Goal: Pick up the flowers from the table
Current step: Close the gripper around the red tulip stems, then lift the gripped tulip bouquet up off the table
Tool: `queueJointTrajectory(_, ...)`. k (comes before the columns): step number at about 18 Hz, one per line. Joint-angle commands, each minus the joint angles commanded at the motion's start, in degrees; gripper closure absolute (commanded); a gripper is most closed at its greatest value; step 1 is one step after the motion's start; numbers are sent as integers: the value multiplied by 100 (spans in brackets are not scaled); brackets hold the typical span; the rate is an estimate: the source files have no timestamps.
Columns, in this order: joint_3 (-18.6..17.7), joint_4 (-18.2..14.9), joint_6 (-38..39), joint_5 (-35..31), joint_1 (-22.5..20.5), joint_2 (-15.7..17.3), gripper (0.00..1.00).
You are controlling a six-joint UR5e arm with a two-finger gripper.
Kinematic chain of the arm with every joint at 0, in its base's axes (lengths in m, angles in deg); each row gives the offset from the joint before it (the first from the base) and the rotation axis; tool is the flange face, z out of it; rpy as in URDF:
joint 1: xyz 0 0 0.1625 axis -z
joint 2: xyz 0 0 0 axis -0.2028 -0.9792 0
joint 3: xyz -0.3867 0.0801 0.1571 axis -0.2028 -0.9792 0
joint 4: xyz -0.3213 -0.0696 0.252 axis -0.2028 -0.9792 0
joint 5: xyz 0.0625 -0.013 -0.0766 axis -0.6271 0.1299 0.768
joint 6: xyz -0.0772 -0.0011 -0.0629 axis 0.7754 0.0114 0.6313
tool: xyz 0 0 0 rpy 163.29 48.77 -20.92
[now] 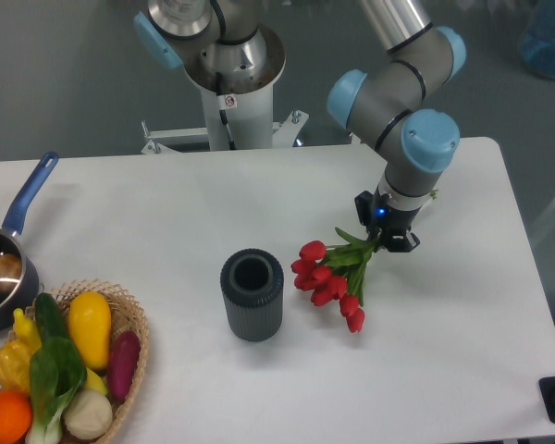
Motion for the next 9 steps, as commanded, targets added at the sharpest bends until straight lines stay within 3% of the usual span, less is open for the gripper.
queueJointTrajectory(3,61,-9,0,114,-35,61,78)
queueJointTrajectory(9,149,-97,9,1053,-263,369,78)
